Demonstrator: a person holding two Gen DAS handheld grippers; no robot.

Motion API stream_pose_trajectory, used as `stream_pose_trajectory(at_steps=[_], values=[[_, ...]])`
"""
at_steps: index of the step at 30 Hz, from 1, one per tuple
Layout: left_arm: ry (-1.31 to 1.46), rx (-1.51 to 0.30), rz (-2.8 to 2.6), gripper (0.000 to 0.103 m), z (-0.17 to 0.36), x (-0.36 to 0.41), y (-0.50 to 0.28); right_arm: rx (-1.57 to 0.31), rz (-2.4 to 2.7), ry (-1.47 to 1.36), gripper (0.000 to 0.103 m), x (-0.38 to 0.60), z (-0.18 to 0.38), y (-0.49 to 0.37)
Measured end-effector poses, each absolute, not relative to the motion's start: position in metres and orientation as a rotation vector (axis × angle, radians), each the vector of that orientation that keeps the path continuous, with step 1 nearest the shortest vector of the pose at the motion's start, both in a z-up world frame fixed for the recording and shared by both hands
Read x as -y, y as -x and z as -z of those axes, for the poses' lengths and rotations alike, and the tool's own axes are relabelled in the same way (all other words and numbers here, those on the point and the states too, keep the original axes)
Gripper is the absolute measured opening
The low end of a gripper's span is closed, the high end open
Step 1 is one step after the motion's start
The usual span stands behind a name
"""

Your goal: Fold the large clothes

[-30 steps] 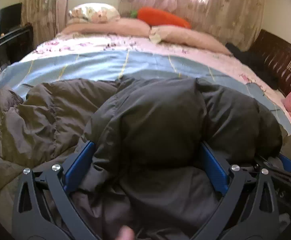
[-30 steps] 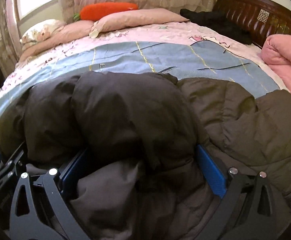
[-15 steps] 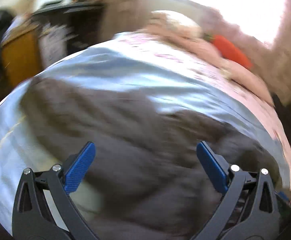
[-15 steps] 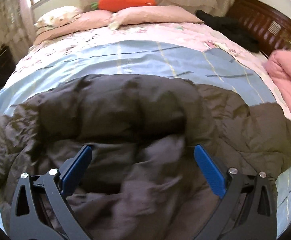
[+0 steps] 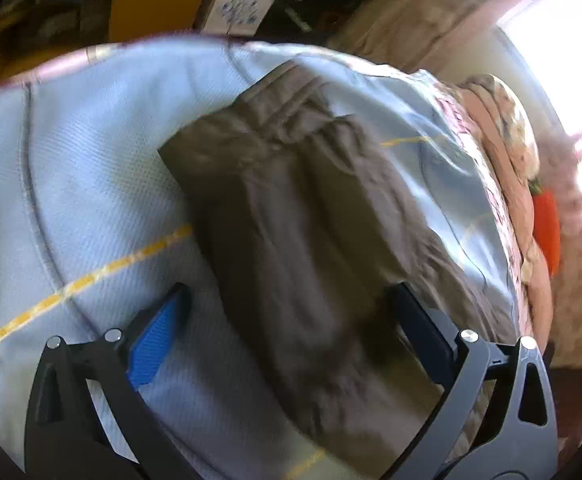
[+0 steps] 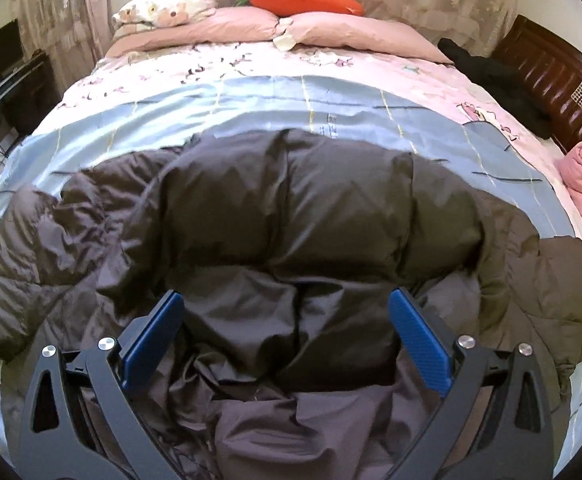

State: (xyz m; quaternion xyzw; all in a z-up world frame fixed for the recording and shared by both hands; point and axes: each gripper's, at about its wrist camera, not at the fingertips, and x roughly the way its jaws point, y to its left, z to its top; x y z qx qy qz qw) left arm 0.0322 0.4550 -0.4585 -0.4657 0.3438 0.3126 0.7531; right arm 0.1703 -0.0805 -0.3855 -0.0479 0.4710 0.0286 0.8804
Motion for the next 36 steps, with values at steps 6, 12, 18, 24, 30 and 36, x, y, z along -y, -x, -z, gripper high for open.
stream_pose_trajectory(at_steps=[6, 12, 18, 24, 30, 36], values=[[0.772, -0.737, -0.704, 0.039, 0.439, -0.439, -0.070, -1.021, -0.045, 0.091, 0.102, 0.088, 0.401, -0.149], [0.686, -0.677, -0.660, 0.017, 0.396, -0.407, -0.093, -1.004, -0.080, 0.090, 0.102, 0.099, 0.399, -0.135], [0.477, -0.491, -0.589, 0.015, 0.295, -0.298, -0.085, -0.991, -0.055, -0.122, 0.102, 0.138, 0.366, -0.129], [0.214, -0.510, -0.256, 0.015, 0.243, -0.143, -0.133, -0.966, 0.071, -0.331, 0.102, 0.206, 0.336, -0.110], [0.100, -0.650, 0.120, 0.015, 0.283, 0.038, -0.160, -0.975, 0.226, -0.428, 0.102, 0.283, 0.336, -0.082], [-0.060, -0.814, 0.100, 0.055, 0.353, 0.116, -0.155, -0.969, 0.362, -0.405, 0.102, 0.340, 0.347, -0.060]])
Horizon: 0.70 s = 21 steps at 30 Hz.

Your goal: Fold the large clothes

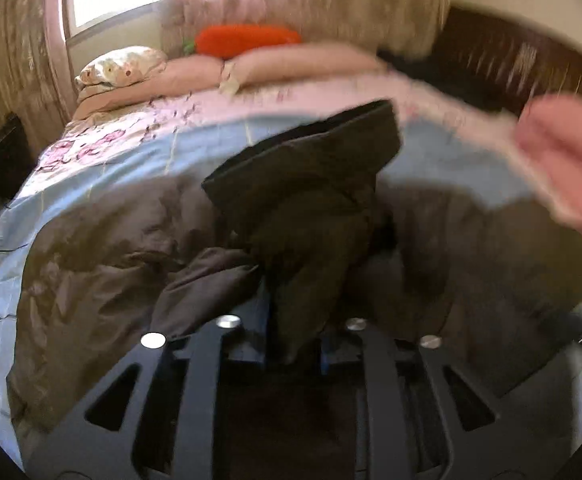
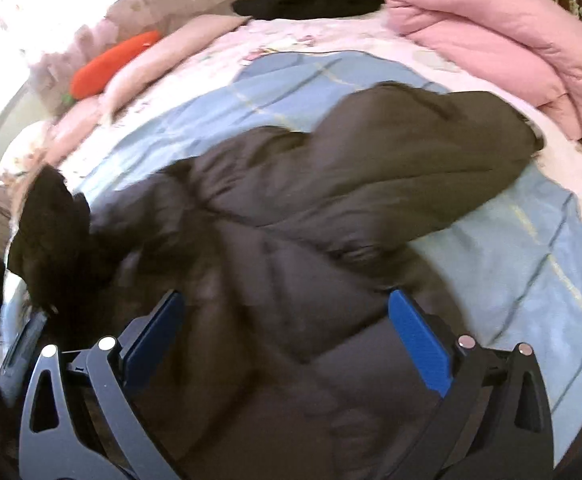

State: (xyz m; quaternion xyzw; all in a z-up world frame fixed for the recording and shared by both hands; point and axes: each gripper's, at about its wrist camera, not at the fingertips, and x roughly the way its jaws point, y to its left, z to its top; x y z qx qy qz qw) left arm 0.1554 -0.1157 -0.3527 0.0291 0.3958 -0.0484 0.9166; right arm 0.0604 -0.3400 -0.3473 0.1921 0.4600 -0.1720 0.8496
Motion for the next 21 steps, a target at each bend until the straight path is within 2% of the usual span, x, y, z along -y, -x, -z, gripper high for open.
stream_pose_trajectory(at_steps=[2, 7, 13, 17, 21], values=[[0.043, -0.847, 0.186, 0.101, 0.364, 0.123, -0.150, -0.977, 0.380, -0.405, 0.102, 0.347, 0.354, -0.058], [0.111, -0.841, 0.370, 0.101, 0.339, 0.122, -0.125, -0.967, 0.373, -0.482, 0.102, 0.348, 0.360, -0.063], [0.285, -0.680, 0.239, 0.101, 0.267, 0.003, -0.106, -0.948, 0.297, -0.468, 0.102, 0.315, 0.339, -0.093], [0.173, -0.665, -0.017, 0.101, 0.280, -0.075, -0.132, -0.906, 0.178, -0.387, 0.102, 0.263, 0.323, -0.118], [0.189, -0.596, 0.002, 0.101, 0.322, -0.130, -0.151, -0.815, 0.077, -0.328, 0.102, 0.206, 0.315, -0.131]])
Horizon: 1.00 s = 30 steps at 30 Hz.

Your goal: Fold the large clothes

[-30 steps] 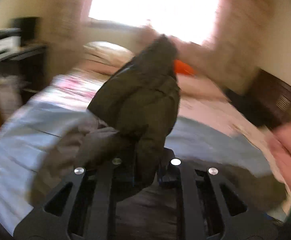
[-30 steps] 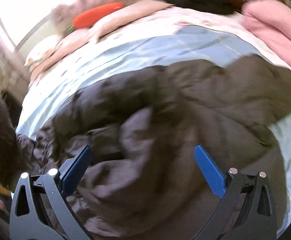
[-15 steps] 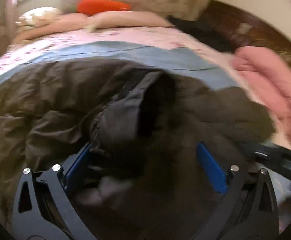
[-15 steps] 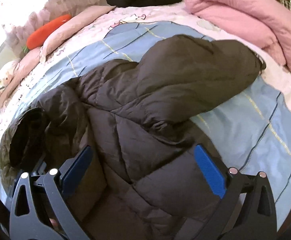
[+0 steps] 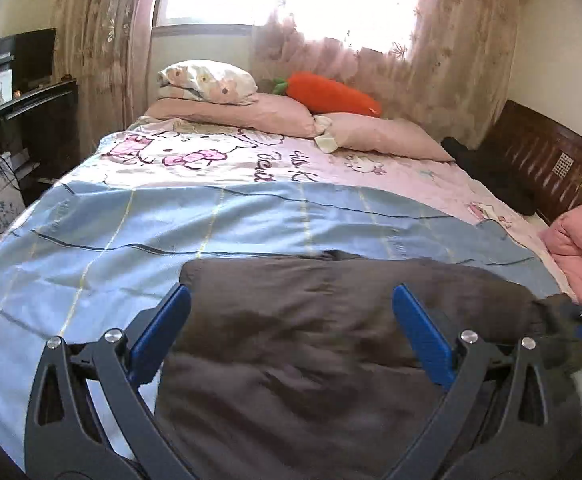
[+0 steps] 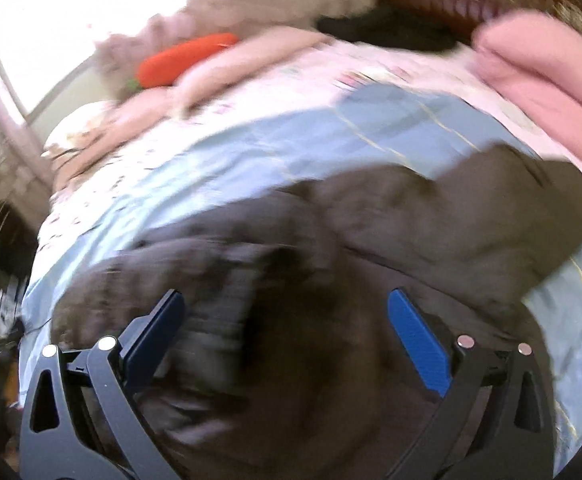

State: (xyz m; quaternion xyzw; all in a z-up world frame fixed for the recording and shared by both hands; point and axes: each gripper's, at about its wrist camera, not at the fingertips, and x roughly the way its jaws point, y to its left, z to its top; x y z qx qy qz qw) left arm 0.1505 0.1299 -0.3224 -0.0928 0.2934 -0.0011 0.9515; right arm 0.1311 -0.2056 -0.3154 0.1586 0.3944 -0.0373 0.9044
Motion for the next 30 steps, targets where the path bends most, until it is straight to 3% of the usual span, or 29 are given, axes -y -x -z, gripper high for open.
stream_pose_trajectory(at_steps=[4, 6, 13, 16, 22, 30], values=[[0.321, -0.712, 0.007, 0.101, 0.400, -0.148, -0.188, -0.771, -0.037, -0.349, 0.101, 0.151, 0.324, -0.143], [0.339, -0.650, -0.017, 0.101, 0.420, -0.147, -0.179, -0.769, -0.071, -0.371, 0.101, 0.129, 0.336, -0.151], [0.386, -0.643, -0.021, 0.101, 0.432, -0.152, -0.176, -0.595, -0.024, -0.366, 0.101, 0.098, 0.328, -0.143], [0.397, -0.646, -0.023, 0.101, 0.438, -0.157, -0.178, -0.643, -0.102, -0.338, 0.102, 0.076, 0.340, -0.156], [0.407, -0.642, -0.027, 0.101, 0.438, -0.162, -0.183, -0.612, -0.055, 0.093, 0.102, 0.045, 0.377, -0.178], [0.407, -0.634, 0.000, 0.101, 0.438, -0.159, -0.183, -0.699, 0.047, 0.090, 0.102, 0.101, 0.396, -0.168]])
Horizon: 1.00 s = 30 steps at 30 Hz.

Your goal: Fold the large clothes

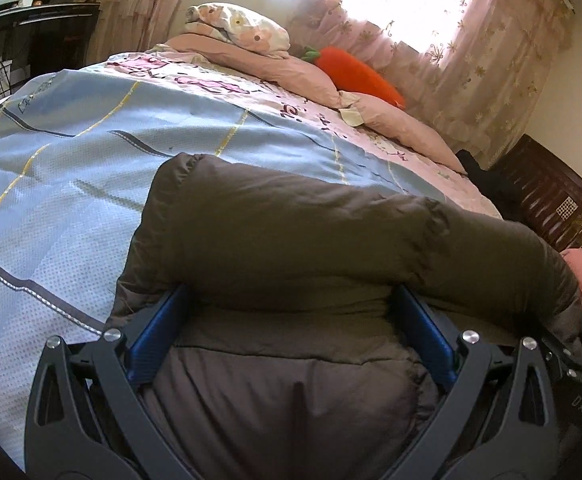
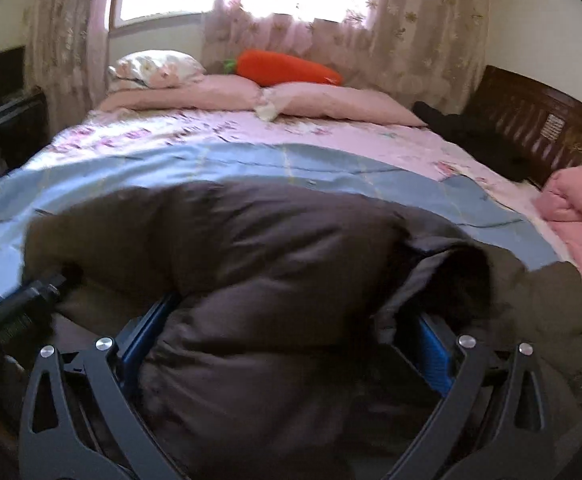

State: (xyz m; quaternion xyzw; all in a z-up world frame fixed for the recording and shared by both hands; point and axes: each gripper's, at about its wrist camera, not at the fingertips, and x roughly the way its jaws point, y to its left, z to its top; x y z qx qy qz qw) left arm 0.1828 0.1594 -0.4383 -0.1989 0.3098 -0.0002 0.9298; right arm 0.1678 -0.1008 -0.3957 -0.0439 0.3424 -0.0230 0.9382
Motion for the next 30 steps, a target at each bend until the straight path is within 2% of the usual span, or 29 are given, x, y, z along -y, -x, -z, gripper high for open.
stream_pose_trajectory(at_steps=[3, 8, 11, 14, 17, 21, 24, 26, 30], values=[[0.387, -0.643, -0.002, 0.101, 0.438, -0.155, -0.185, -0.755, 0.159, -0.093, 0.102, 0.154, 0.395, -0.165], [0.382, -0.650, -0.004, 0.101, 0.438, -0.154, -0.187, -0.815, 0.120, -0.199, 0.102, 0.189, 0.405, -0.160], [0.382, -0.658, -0.015, 0.101, 0.439, -0.155, -0.188, -0.847, 0.041, -0.283, 0.102, 0.218, 0.384, -0.159], [0.373, -0.664, -0.023, 0.101, 0.439, -0.154, -0.189, -0.689, 0.142, -0.360, 0.102, 0.287, 0.339, -0.132], [0.377, -0.661, -0.021, 0.101, 0.439, -0.155, -0.190, -0.636, 0.270, -0.492, 0.102, 0.389, 0.322, -0.112], [0.379, -0.659, -0.021, 0.101, 0.440, -0.155, -0.190, -0.656, 0.393, -0.882, 0.102, 0.529, 0.342, -0.077], [0.379, -0.658, -0.021, 0.101, 0.441, -0.155, -0.190, -0.568, 0.454, -1.112, 0.102, 0.588, 0.361, -0.043], [0.379, -0.658, -0.021, 0.101, 0.441, -0.155, -0.190, -0.532, 0.515, -1.197, 0.102, 0.613, 0.381, -0.026], [0.379, -0.659, -0.021, 0.101, 0.441, -0.155, -0.191, -0.590, 0.567, -1.356, 0.102, 0.639, 0.442, -0.026]])
